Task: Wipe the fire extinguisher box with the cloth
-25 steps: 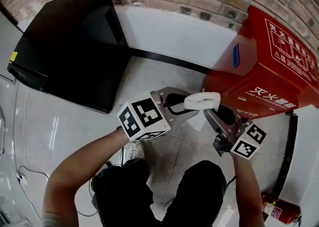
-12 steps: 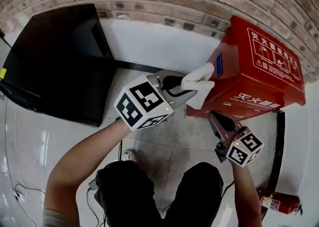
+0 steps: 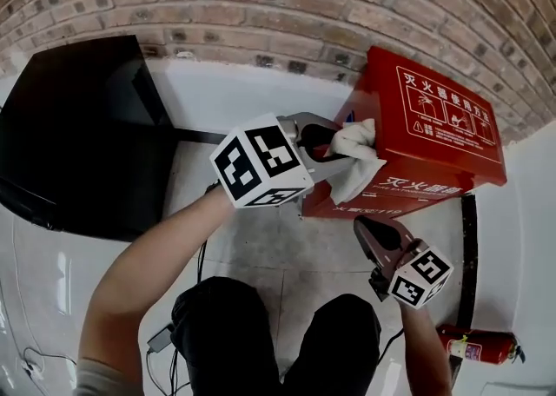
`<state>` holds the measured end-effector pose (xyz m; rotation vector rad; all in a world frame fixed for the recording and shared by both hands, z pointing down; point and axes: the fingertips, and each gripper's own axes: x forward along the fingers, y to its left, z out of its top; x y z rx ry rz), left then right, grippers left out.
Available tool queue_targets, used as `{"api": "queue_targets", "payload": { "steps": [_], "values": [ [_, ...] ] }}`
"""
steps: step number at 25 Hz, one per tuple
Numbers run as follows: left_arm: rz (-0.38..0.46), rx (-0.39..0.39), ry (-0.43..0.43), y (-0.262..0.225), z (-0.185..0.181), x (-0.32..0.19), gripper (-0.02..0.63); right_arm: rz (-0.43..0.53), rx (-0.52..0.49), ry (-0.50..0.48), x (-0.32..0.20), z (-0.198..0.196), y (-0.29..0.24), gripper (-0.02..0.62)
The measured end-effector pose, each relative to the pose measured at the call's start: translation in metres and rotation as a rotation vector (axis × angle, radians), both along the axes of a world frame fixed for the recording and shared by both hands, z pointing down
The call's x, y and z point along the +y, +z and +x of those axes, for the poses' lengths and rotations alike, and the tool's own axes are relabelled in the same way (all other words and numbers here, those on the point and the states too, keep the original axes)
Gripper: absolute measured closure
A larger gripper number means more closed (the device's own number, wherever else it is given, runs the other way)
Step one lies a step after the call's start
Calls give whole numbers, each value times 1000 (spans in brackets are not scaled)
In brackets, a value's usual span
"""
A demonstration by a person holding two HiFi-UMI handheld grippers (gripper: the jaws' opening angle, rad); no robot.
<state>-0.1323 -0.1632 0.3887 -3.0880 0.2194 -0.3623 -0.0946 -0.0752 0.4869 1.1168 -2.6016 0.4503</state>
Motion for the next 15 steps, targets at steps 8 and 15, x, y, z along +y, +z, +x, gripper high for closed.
{"api": "queue_targets", "payload": {
  "steps": [8, 15],
  "values": [
    [21, 31, -115, -6, 9, -46, 497, -36, 14, 4, 6, 1, 12, 572],
    [46, 10, -226, -4, 13, -93, 497, -48, -1, 46, 5, 6, 14, 572]
  ]
}}
